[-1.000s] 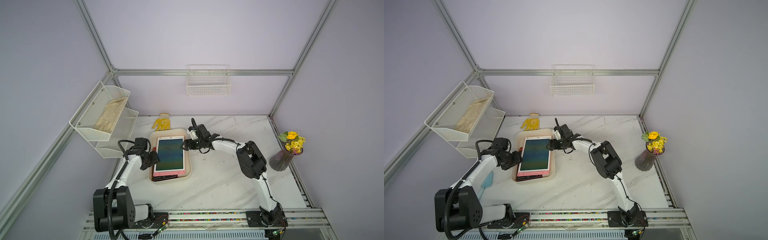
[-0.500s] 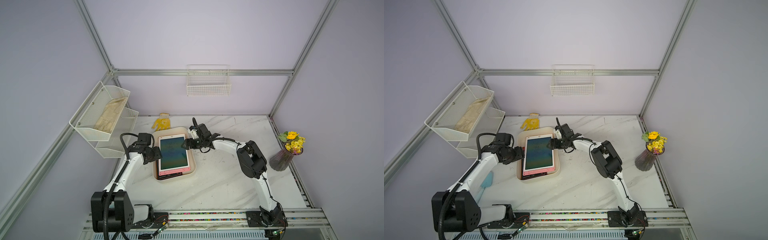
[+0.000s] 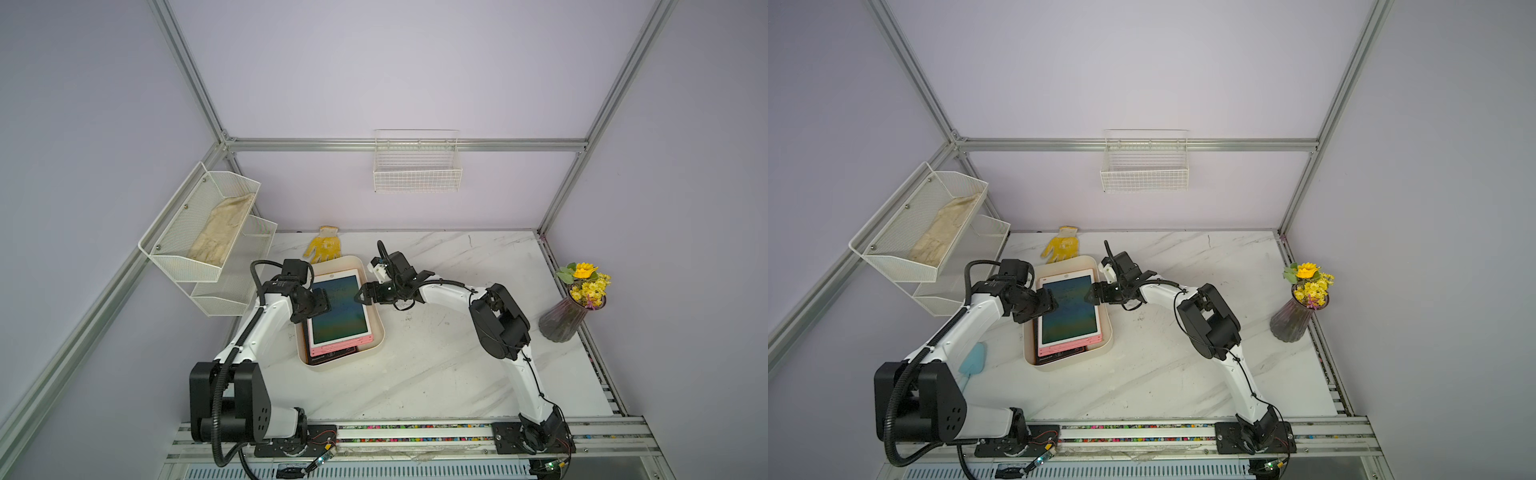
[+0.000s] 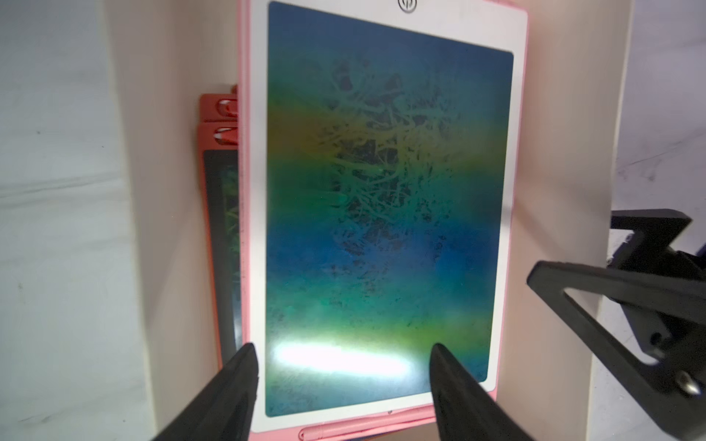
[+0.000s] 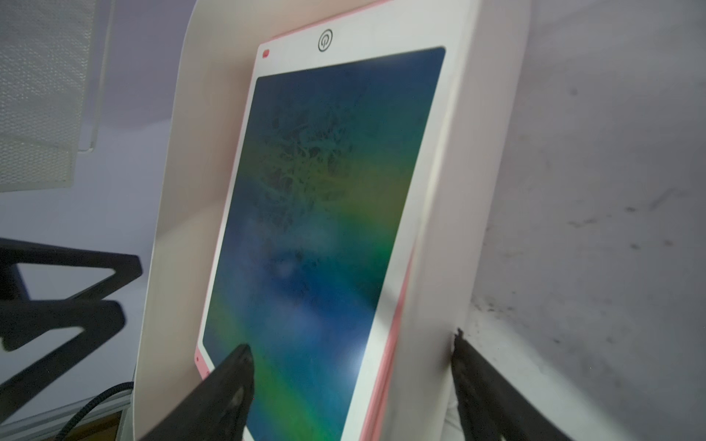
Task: Take out the writing tablet from the storage box
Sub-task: Pick up the writing tablet from the storage box.
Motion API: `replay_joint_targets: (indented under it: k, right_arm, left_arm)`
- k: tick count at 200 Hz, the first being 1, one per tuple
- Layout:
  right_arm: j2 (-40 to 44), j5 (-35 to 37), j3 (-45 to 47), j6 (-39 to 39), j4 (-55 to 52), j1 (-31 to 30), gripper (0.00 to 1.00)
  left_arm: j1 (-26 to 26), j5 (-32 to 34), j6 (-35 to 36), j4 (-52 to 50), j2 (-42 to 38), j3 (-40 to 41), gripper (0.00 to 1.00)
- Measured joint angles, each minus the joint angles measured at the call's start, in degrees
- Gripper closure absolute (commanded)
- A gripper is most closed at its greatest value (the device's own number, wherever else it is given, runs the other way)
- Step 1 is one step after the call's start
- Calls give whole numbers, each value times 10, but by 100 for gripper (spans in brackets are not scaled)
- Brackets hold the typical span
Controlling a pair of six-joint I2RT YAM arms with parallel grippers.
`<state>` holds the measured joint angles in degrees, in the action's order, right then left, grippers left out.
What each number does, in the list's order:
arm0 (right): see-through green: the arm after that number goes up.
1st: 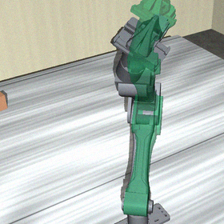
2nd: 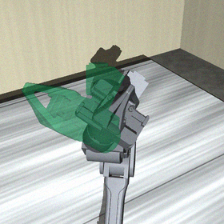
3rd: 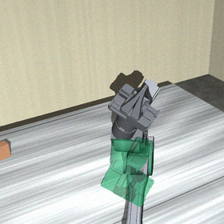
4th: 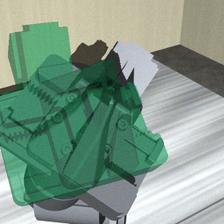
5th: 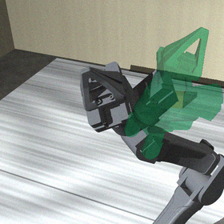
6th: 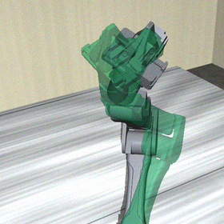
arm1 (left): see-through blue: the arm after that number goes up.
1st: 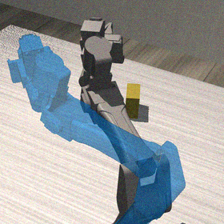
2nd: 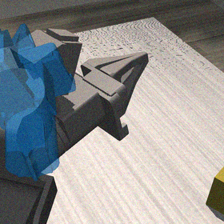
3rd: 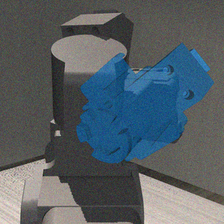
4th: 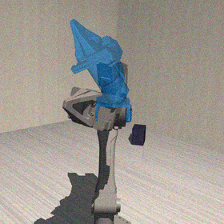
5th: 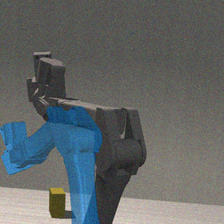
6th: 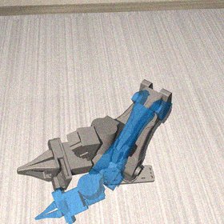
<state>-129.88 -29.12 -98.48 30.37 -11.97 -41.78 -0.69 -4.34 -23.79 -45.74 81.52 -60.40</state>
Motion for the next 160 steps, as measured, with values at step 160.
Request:
replay_joint_targets:
  k: [160]
  right_arm:
    - [0,-19,6,20,33,-14,17]
  left_arm:
    - [32,89,0,-41,49,-7,29]
